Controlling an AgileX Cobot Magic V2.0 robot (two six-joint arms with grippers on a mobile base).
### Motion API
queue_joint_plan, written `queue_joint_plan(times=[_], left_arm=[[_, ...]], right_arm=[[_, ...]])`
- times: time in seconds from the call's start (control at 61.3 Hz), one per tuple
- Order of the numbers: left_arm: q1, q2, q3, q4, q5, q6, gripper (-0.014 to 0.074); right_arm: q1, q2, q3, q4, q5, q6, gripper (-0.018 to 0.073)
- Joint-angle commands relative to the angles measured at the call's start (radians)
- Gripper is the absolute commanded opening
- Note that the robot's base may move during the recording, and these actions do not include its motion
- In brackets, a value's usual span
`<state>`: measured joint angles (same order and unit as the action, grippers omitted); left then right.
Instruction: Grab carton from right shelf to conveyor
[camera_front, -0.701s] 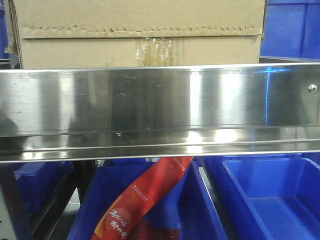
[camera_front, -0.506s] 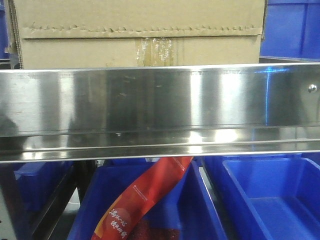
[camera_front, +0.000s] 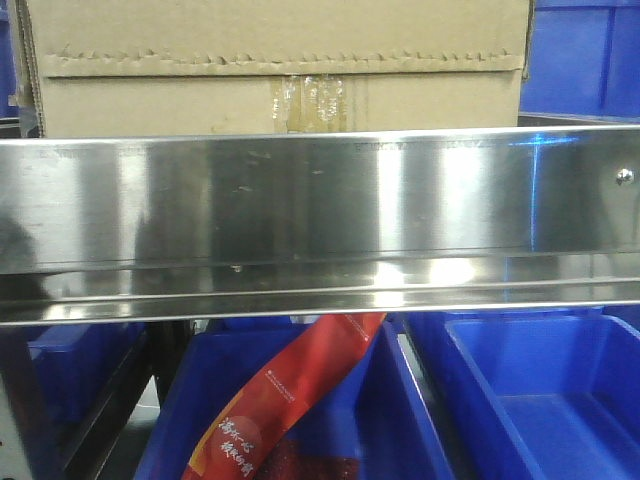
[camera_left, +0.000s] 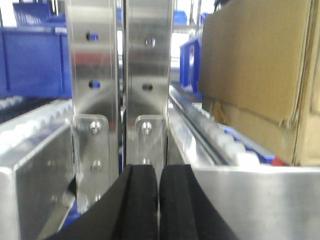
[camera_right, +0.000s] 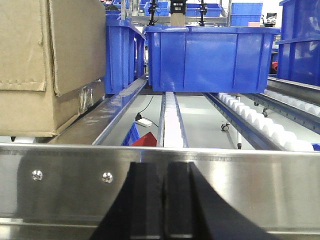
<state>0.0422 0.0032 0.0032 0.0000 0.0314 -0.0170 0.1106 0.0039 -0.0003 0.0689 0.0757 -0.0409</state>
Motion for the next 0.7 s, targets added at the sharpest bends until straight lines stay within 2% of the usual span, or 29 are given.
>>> queue_joint_plan(times=[0.0,0.196,0.261,0.375,0.489,0.587,0.685], left_arm=[[-0.006,-0.003,-0.003,0.0,-0.054,0.007,0.0015],[-0.006,-0.003,-0.003,0.0,-0.075,0.007,0.0015],[-0.006,-0.003,-0.003,-0.045,-0.074,0.007,0.0015],[-0.006,-0.003,-0.076,-0.037,-0.011,0.007,0.0021],[-0.006,-0.003,-0.192,0.019,0.109,0.007,0.0114],[-0.006,0.024,-0.31,0.058,0.208,0.007,0.0258],[-0.006,0.077,-0.41,0.067,0.282,0.017,0.0363]], right_arm=[[0.001,-0.004,0.0,0.002,-0.026,-0.005,-0.0067],[0.001,-0.004,0.0,0.001,-0.101,-0.005,-0.0067],[0.001,-0.004,0.0,0.001,-0.139,-0.005,-0.0067],[0.001,-0.004,0.0,0.021,-0.186,-0.003,-0.0069],[0.001,-0.004,-0.088,0.051,-0.057,-0.003,-0.0069],[0.001,-0.004,-0.212,0.051,0.095,-0.003,-0.006],[0.001,-0.004,-0.314,0.051,0.155,-0.003,0.0055]])
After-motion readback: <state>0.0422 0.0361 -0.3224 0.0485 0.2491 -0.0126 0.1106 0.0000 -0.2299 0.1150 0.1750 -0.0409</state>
